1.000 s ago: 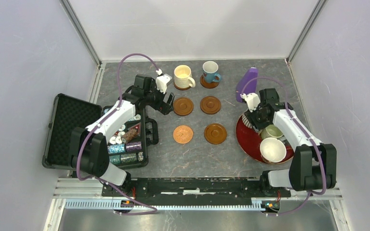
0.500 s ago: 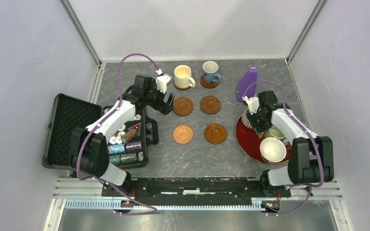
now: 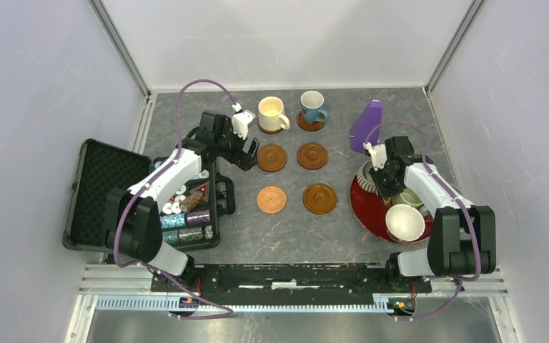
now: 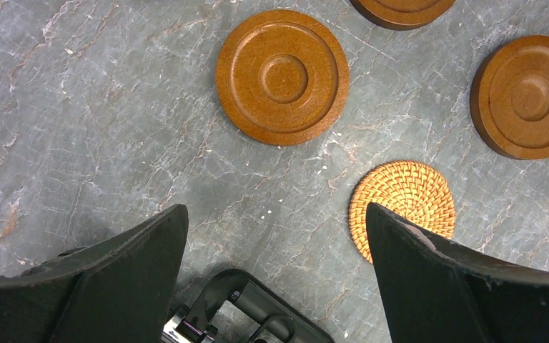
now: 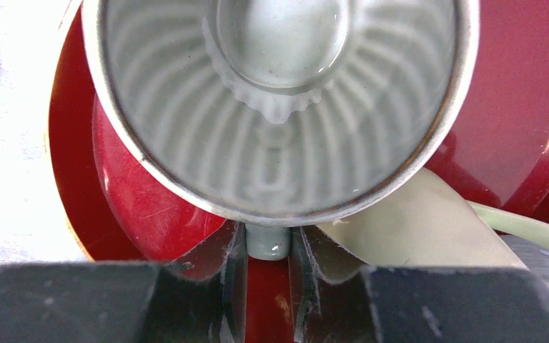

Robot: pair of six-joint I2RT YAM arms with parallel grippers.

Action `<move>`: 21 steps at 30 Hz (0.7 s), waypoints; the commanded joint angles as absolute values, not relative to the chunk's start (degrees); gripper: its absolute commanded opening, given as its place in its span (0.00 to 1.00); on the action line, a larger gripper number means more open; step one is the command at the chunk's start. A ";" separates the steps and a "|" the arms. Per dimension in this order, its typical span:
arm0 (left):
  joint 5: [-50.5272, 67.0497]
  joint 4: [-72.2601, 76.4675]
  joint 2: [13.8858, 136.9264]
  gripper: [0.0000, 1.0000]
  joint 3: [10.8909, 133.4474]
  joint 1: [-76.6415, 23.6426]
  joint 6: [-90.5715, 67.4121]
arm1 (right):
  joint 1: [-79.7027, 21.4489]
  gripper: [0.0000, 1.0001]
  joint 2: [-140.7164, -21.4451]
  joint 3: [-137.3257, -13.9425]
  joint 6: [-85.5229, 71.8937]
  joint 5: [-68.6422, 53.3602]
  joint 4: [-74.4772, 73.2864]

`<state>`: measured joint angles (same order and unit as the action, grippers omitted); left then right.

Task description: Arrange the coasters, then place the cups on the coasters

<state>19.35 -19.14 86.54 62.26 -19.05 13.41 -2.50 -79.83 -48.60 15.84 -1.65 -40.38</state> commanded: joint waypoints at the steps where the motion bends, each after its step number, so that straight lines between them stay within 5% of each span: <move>1: 18.89 -17.41 86.90 1.00 64.00 -19.35 11.60 | -3.08 0.00 -75.09 -48.65 15.12 -7.51 -34.75; 21: 17.81 -17.35 86.28 1.00 65.10 -19.27 8.98 | -10.17 0.00 -74.36 -57.66 20.30 -11.45 -31.64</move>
